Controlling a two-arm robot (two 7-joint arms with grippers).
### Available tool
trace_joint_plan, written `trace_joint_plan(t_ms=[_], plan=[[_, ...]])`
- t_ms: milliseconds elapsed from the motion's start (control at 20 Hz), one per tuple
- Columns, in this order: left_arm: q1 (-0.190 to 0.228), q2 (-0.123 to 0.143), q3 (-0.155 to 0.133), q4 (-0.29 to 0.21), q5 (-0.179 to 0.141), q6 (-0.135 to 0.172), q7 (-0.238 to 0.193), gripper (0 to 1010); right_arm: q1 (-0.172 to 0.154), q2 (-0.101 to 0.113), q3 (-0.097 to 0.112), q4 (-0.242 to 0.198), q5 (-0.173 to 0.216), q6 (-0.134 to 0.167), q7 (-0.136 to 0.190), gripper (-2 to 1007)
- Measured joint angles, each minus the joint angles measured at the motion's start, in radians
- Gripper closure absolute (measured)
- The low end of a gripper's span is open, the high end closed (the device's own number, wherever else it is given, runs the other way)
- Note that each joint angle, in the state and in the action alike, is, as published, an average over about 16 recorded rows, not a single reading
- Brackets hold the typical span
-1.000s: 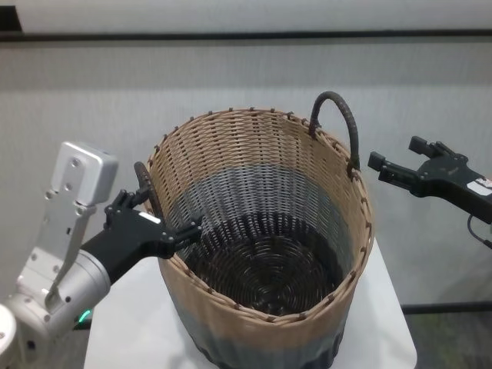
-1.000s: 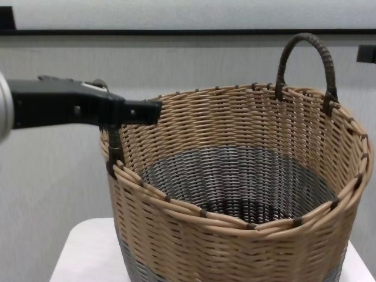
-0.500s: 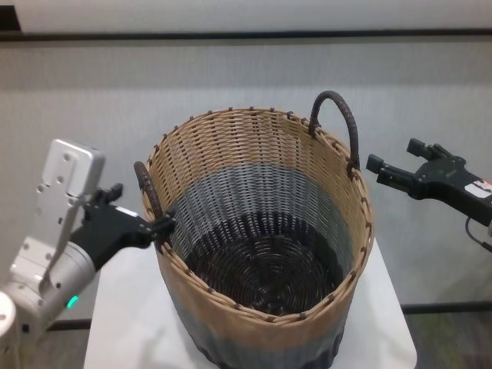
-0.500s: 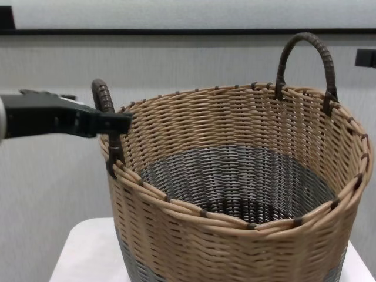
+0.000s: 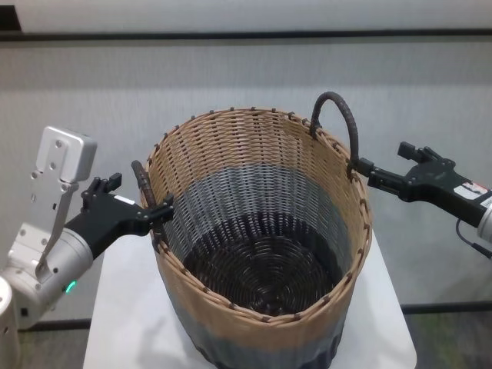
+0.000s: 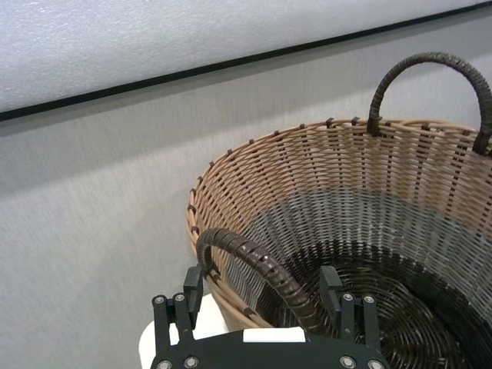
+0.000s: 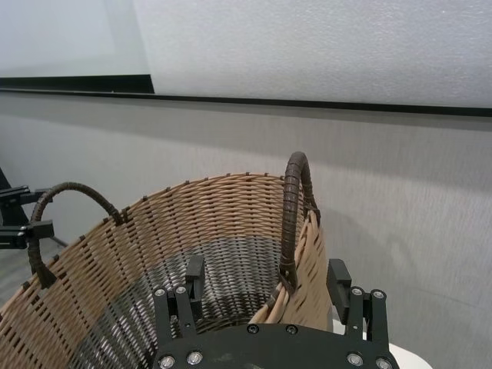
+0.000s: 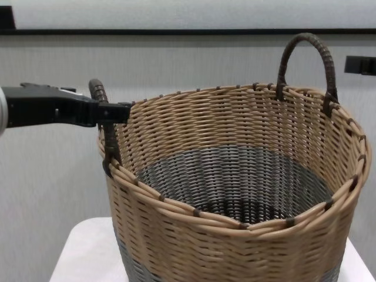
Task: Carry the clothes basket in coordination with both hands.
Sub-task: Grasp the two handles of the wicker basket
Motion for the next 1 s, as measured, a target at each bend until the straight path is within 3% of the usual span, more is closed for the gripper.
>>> trace_joint_plan(t_ms=[650,1000], plan=[[-0.017,-0.051,-0.03,0.056,-0.031,-0.031,-0.066,7,0.054,-0.03,-0.041,0.039,-0.047,0.023,-0.003,0],[-0.014,-0.069,-0.047,0.071,-0.04,-0.048,-0.091,7,0.077,-0.041,-0.049,0.048,-0.077,0.041,-0.016,0]])
